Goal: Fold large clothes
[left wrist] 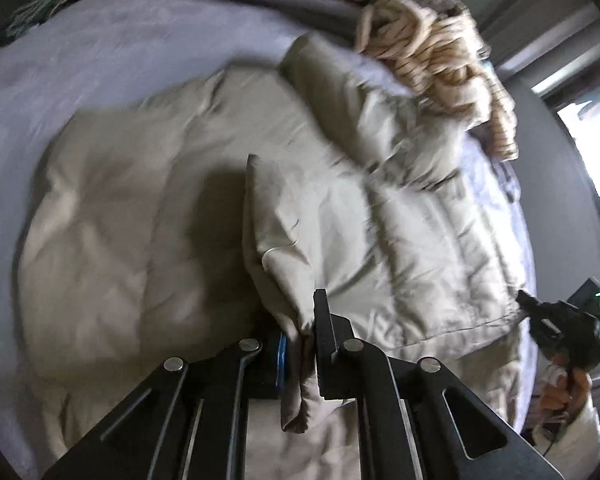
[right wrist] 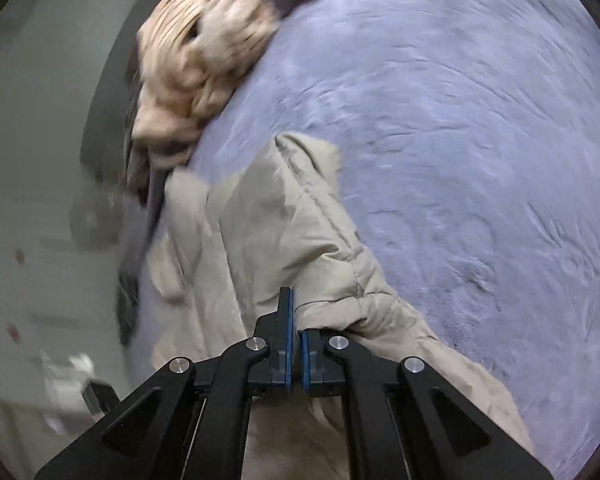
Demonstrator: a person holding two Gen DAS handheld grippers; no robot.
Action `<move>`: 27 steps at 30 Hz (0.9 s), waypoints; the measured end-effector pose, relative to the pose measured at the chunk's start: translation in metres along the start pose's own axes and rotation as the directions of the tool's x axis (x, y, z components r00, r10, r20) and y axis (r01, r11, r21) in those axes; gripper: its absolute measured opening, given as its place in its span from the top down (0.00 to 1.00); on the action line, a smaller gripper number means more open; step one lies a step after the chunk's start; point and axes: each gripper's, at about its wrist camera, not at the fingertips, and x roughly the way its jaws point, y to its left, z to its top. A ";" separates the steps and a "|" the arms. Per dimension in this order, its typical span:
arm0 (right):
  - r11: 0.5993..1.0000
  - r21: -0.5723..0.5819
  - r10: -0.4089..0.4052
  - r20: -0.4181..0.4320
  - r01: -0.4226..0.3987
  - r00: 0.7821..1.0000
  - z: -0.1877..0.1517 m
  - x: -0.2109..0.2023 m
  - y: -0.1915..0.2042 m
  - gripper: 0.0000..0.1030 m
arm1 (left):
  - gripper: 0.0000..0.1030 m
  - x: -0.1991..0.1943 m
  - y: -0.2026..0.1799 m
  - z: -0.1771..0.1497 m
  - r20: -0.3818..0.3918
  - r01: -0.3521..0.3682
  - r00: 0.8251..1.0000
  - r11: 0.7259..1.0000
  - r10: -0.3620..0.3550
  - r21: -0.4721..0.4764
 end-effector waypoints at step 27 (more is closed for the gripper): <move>0.970 -0.167 -0.180 -0.022 0.174 0.983 0.046 0.032 0.020 0.77 | 0.87 0.012 -0.021 0.032 0.103 -0.213 0.975 0.965 0.199 0.155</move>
